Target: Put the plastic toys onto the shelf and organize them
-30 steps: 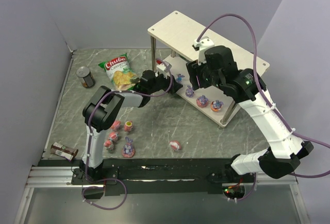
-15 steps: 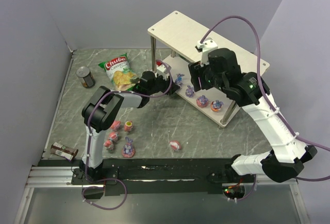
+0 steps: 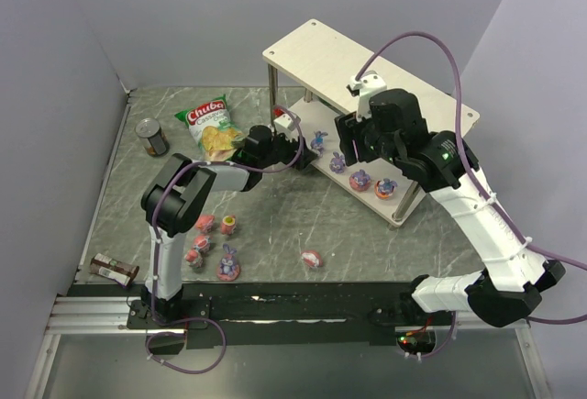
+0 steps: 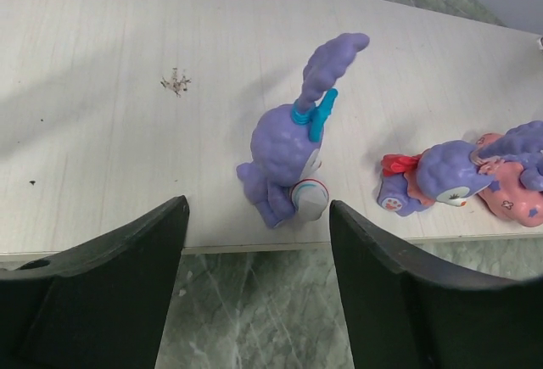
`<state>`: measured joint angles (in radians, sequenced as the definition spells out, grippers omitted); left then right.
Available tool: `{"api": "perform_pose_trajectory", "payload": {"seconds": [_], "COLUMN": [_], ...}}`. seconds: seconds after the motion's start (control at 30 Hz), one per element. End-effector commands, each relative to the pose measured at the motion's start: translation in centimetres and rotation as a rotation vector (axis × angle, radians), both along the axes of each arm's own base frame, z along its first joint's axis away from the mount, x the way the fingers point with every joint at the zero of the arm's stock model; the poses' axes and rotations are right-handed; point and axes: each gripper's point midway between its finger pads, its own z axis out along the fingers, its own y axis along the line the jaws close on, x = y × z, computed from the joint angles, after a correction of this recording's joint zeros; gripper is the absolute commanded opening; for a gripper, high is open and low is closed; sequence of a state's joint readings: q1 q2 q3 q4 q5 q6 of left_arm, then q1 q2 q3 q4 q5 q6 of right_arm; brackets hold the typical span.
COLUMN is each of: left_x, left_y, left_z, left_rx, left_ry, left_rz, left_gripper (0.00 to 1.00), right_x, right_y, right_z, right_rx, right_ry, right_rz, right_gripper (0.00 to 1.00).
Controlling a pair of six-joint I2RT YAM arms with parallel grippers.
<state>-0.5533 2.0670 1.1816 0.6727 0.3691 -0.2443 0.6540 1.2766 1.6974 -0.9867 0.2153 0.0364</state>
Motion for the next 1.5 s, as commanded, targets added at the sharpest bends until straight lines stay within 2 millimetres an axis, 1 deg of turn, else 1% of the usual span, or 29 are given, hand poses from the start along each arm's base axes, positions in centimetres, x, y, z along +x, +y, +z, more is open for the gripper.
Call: {"api": "perform_pose_trajectory", "payload": {"seconds": [0.0,0.13,0.2,0.23,0.4,0.57,0.63,0.8,0.97,1.03,1.1,1.13,1.17,1.2,1.23,1.27,1.33,1.37,1.4,1.43,1.47], "left_x": [0.0,0.0,0.0,0.1,0.5,0.9,1.0,1.1,1.1,0.8,0.5,0.1,-0.1,-0.2,-0.7,-0.9,-1.4,-1.5,-1.7,-2.4,-2.9], "left_y": [0.5,0.6,0.6,0.7,1.1,1.1,1.2,1.3,1.2,1.4,1.6,1.9,2.2,2.5,3.0,3.5,4.7,5.5,6.1,6.9,7.6], "left_z": [1.9,1.6,1.3,1.2,1.0,0.9,1.1,1.0,1.3,1.3,2.1,2.0,3.2,3.6,3.4,4.9,4.7,6.3,6.8,6.0,8.2], "left_rx": [0.007,0.015,0.020,0.024,0.035,0.028,0.025,0.015,0.005,0.006,-0.003,0.000,-0.011,-0.012,-0.007,-0.020,0.000,-0.007,-0.006,0.018,0.004], "left_ry": [-0.051,-0.048,-0.043,-0.043,-0.047,-0.042,-0.047,-0.034,-0.036,-0.033,-0.045,-0.037,-0.053,-0.056,-0.047,-0.064,-0.031,-0.039,-0.036,-0.004,-0.034], "left_rz": [0.003,0.005,0.006,0.010,0.028,0.030,0.031,0.023,0.012,0.011,0.010,0.010,0.014,0.020,0.027,0.045,0.075,0.110,0.137,0.157,0.181], "left_gripper": [0.73,0.72,0.68,0.63,0.53,0.49,0.46,0.46,0.48,0.51,0.52,0.54,0.55,0.56,0.58,0.58,0.61,0.62,0.63,0.65,0.66], "right_x": [-0.1,-0.1,-0.1,-0.1,-0.1,0.0,0.0,0.2,0.3,0.3,0.4,0.4,0.4,0.5,0.6,0.6,0.7,0.8,0.8,0.8,0.6], "right_y": [0.1,0.1,0.1,0.1,0.1,0.1,0.2,0.2,0.2,0.3,0.5,0.6,0.7,0.9,1.0,1.2,1.7,1.8,2.2,2.4,2.8], "right_z": [1.4,1.4,1.3,1.3,1.3,1.4,1.5,1.4,1.3,1.4,1.4,1.5,1.5,1.5,1.5,1.5,1.4,1.5,1.4,1.4,1.4], "right_rx": [0.049,0.050,0.050,0.051,0.055,0.052,0.052,0.053,0.047,0.051,0.055,0.060,0.061,0.068,0.070,0.075,0.090,0.097,0.109,0.119,0.131], "right_ry": [-0.043,-0.043,-0.041,-0.041,-0.039,-0.038,-0.040,-0.040,-0.038,-0.041,-0.039,-0.041,-0.039,-0.041,-0.040,-0.040,-0.036,-0.037,-0.034,-0.029,-0.025], "right_rz": [-0.001,-0.003,-0.003,-0.004,-0.009,-0.011,-0.011,-0.015,-0.014,-0.012,-0.007,-0.005,0.001,0.004,0.006,0.011,0.022,0.024,0.039,0.041,0.055], "right_gripper": [0.71,0.71,0.71,0.71,0.71,0.71,0.71,0.71,0.72,0.71,0.71,0.71,0.72,0.72,0.72,0.72,0.72,0.72,0.72,0.72,0.72]}}
